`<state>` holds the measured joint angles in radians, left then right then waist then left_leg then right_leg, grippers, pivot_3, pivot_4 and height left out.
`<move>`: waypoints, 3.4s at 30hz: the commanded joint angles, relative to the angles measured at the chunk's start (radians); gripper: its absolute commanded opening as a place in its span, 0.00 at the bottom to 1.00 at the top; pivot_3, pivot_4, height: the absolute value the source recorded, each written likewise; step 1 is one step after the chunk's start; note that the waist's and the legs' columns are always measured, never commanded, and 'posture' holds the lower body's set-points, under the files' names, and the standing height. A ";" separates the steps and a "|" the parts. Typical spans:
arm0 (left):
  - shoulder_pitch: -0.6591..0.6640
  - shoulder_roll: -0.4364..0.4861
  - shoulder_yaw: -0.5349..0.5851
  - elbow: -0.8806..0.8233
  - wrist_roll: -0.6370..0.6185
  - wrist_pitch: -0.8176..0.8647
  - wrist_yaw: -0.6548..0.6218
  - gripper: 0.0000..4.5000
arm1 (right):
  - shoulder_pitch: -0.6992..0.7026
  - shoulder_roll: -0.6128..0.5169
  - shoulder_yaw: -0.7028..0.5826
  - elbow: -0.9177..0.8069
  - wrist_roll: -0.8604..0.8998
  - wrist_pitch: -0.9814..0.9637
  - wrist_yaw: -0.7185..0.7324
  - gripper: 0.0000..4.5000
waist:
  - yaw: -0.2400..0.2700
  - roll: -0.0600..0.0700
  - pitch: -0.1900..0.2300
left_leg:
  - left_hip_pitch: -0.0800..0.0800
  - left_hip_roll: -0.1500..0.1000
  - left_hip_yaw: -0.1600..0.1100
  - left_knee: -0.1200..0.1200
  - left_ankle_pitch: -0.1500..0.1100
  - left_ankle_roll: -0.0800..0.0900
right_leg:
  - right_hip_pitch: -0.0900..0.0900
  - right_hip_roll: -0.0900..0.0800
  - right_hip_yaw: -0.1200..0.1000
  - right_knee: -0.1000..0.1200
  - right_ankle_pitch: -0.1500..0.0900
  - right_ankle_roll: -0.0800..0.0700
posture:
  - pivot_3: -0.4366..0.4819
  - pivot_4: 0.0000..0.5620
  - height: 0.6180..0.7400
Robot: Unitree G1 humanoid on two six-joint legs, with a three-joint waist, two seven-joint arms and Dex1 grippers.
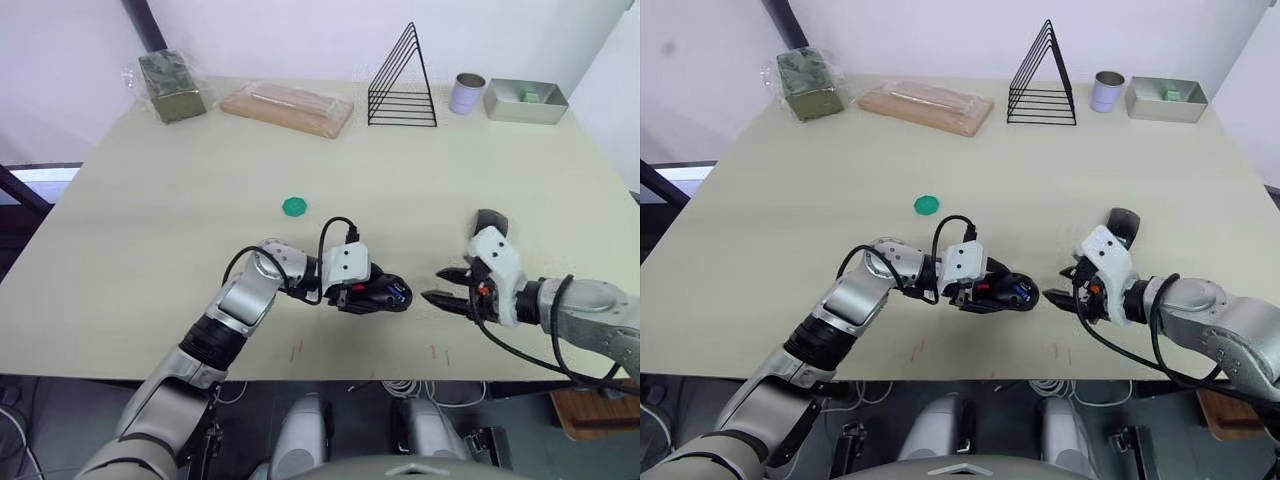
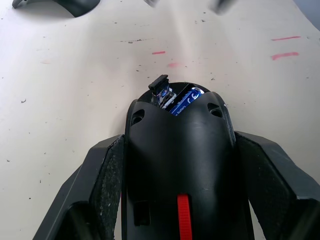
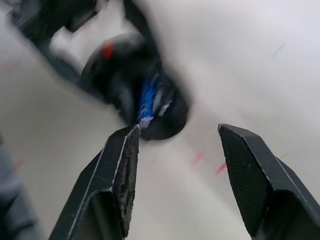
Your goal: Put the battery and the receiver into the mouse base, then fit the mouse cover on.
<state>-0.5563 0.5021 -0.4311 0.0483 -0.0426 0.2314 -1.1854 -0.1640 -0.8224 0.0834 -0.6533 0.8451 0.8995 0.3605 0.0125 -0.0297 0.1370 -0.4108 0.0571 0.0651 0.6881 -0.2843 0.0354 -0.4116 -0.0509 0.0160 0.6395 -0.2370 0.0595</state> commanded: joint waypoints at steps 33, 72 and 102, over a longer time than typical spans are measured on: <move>-0.002 0.012 0.000 0.003 0.010 0.001 -0.010 0.64 | -0.006 0.286 0.067 0.120 -0.285 -0.097 0.110 0.02 | 0.001 0.000 0.000 | 0.001 0.000 0.006 0.000 0.000 0.000 | 0.000 0.000 0.002 0.002 0.000 0.000 | 0.48 0.27 1.00; 0.000 -0.001 -0.001 0.020 0.010 0.004 0.005 0.64 | 0.129 0.268 -0.073 0.065 -0.305 -0.238 0.257 0.02 | 0.002 0.002 0.000 | 0.012 0.000 0.008 0.000 0.000 0.000 | 0.008 0.000 0.005 0.002 -0.002 -0.003 | 0.48 0.27 1.00; 0.043 0.044 0.233 -0.134 -0.269 0.147 -0.037 0.99 | 0.413 -0.040 -0.542 -0.117 0.033 -0.080 0.361 1.00 | 0.001 0.000 0.001 | 0.013 0.000 0.004 -0.001 0.000 0.000 | 0.008 0.000 0.006 0.001 -0.002 -0.003 | 0.48 0.27 1.00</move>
<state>-0.5300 0.5245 -0.2568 -0.0084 -0.2411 0.3356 -1.2114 0.2440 -0.8583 -0.4151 -0.7419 0.8568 0.8030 0.7533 0.0138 -0.0293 0.1380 -0.3983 0.0571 0.0696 0.6868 -0.2843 0.0354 -0.4032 -0.0511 0.0223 0.6409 -0.2392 0.0561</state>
